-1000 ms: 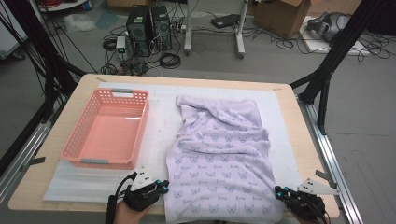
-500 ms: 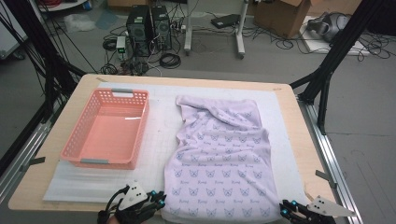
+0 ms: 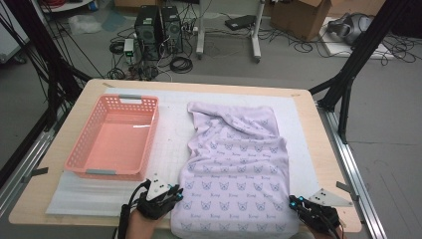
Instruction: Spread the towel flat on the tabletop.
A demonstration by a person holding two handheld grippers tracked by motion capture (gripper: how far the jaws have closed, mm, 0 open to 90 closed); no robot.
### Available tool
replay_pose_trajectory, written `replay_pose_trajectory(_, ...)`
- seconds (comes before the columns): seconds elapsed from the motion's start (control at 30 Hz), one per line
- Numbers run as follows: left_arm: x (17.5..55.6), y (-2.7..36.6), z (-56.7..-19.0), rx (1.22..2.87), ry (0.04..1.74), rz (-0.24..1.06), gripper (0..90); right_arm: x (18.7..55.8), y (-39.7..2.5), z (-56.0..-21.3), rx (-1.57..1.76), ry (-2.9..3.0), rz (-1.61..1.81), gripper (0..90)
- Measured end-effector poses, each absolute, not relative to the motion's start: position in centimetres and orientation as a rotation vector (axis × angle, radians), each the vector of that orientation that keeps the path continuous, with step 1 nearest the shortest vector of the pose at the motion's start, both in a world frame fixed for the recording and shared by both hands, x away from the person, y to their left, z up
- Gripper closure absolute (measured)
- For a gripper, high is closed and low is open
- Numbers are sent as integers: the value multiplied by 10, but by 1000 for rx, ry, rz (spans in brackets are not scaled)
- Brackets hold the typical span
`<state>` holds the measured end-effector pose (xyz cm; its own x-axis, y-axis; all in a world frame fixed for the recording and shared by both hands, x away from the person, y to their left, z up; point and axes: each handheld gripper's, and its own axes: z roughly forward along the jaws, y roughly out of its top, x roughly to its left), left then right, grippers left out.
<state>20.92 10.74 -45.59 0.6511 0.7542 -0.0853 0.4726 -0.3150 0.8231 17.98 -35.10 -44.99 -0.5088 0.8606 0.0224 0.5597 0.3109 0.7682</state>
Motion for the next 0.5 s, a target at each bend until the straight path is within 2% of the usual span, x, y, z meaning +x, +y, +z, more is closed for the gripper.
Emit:
replay_pose_trajectory(0.17,196,117,-452,1961,962,340,874,169,-361,-449,1278,2204,1106,881)
replay_pose_trajectory(0.5,157,126,-450,1988,880,278,871,121,-373,-444,1224,2262,1134,882)
